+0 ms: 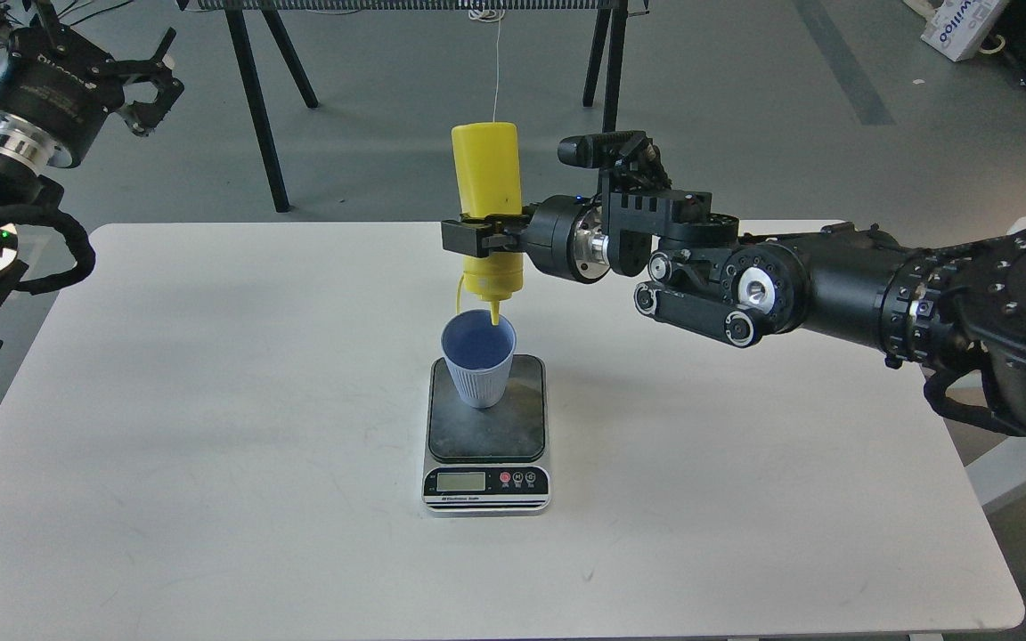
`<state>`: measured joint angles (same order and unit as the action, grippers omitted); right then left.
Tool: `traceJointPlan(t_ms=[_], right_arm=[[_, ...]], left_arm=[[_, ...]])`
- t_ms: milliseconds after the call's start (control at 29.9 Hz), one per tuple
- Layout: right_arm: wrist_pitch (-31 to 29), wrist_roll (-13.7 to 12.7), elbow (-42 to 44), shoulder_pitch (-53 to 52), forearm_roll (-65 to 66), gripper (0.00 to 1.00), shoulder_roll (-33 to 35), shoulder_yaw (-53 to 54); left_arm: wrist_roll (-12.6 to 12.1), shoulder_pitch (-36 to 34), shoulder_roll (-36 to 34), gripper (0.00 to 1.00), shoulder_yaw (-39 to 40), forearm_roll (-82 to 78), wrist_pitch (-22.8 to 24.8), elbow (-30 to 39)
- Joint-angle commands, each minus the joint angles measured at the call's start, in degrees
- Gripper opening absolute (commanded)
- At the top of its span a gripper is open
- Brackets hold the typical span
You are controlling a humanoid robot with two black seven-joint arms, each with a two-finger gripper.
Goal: Pour seasoning into cup on scale with both arms
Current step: 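Tilt the yellow bottle nozzle-down into the blue cup to pour, then turn the bottle upright and lower it back onto the table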
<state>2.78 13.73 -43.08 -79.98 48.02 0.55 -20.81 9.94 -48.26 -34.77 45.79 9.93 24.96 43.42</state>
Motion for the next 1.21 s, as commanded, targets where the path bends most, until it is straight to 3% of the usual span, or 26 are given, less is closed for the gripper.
traceJointPlan(t_ms=[0, 201, 435, 636, 837, 1005, 1172], right_arm=[[-0.2, -0.1, -2.3, -0.2, -0.6, 0.32, 4.2, 4.4], [-0.9, -0.6, -9.3, 2.3, -5.3, 0.32, 18.1, 12.8], [-4.5, -0.7, -25.4, 15.4, -28.4, 0.32, 37.1, 28.3], [-10.0, -0.7, -31.6, 32.1, -40.0, 0.32, 43.6, 43.3], [-19.0, -0.7, -33.3, 46.6, -54.5, 0.32, 43.7, 56.4], [-30.3, 0.2, -33.7, 58.2, -63.0, 0.32, 40.5, 63.7], [-30.8, 2.5, -27.9, 64.8, -63.8, 0.33, 33.0, 65.5]], left_arm=[[0.0, -0.1, -0.1, 1.00, 0.0, 0.0, 0.0, 0.0], [0.0, -0.3, -0.1, 1.00, 0.0, 0.0, -0.2, 0.0], [-0.1, -0.4, 0.3, 1.00, -0.3, -0.1, -0.1, 0.0], [0.0, -0.5, 1.4, 1.00, -0.4, -0.1, -0.4, 0.1], [0.0, 0.1, 1.5, 1.00, -0.7, -0.3, 0.1, -0.1], [-0.3, 0.0, 1.1, 1.00, -1.0, -0.4, 0.8, -0.1], [-0.2, -0.3, 1.1, 1.00, -0.9, -0.4, 0.4, -0.1]])
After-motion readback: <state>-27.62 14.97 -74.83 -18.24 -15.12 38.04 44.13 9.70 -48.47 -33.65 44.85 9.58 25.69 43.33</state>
